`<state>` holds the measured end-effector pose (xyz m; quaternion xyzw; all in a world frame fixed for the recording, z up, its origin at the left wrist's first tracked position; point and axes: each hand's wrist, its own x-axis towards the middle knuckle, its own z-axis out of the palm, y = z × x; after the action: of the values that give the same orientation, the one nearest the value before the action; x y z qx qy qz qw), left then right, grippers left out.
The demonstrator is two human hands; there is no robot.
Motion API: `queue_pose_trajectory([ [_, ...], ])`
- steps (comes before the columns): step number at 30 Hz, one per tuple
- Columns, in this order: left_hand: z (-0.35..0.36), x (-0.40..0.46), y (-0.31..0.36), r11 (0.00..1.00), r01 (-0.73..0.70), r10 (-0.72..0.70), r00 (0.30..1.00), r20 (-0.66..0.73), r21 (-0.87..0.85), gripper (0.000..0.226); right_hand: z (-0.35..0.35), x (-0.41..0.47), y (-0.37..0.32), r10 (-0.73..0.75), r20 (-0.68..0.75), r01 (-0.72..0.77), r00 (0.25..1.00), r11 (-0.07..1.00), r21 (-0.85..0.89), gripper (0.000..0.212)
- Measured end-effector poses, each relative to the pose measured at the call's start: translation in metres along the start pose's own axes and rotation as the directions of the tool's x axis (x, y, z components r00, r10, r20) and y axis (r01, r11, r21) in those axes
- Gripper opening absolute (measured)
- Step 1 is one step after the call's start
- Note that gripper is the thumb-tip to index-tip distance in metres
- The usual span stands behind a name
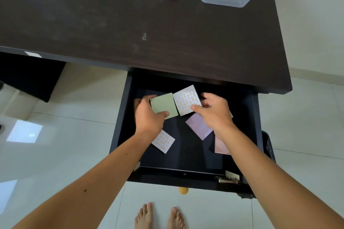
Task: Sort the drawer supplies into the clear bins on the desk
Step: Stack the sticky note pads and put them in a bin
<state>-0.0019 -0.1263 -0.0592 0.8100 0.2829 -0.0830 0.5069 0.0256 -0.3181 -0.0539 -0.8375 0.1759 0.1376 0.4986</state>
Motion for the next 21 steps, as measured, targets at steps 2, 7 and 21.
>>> queue_pose_trajectory([
  [2, -0.002, -0.001, -0.002, 0.999, -0.008, 0.009, 1.000, 0.021, -0.038, 0.060, -0.005, -0.004, 0.001, -0.021, 0.005, 0.021, 1.000, 1.000, -0.008, 0.038],
  [7, -0.009, -0.003, -0.008, 0.997, -0.047, 0.049, 0.998, 0.031, -0.056, 0.045, -0.014, -0.016, 0.004, 0.015, 0.017, -0.016, 1.000, 0.999, 0.039, 0.026],
  [21, -0.020, -0.014, -0.013, 0.904, 0.106, -0.069, 0.992, 0.102, -0.415, 0.054, -0.035, -0.047, 0.010, 0.019, 0.074, -0.036, 0.997, 0.973, 0.228, 0.037],
])
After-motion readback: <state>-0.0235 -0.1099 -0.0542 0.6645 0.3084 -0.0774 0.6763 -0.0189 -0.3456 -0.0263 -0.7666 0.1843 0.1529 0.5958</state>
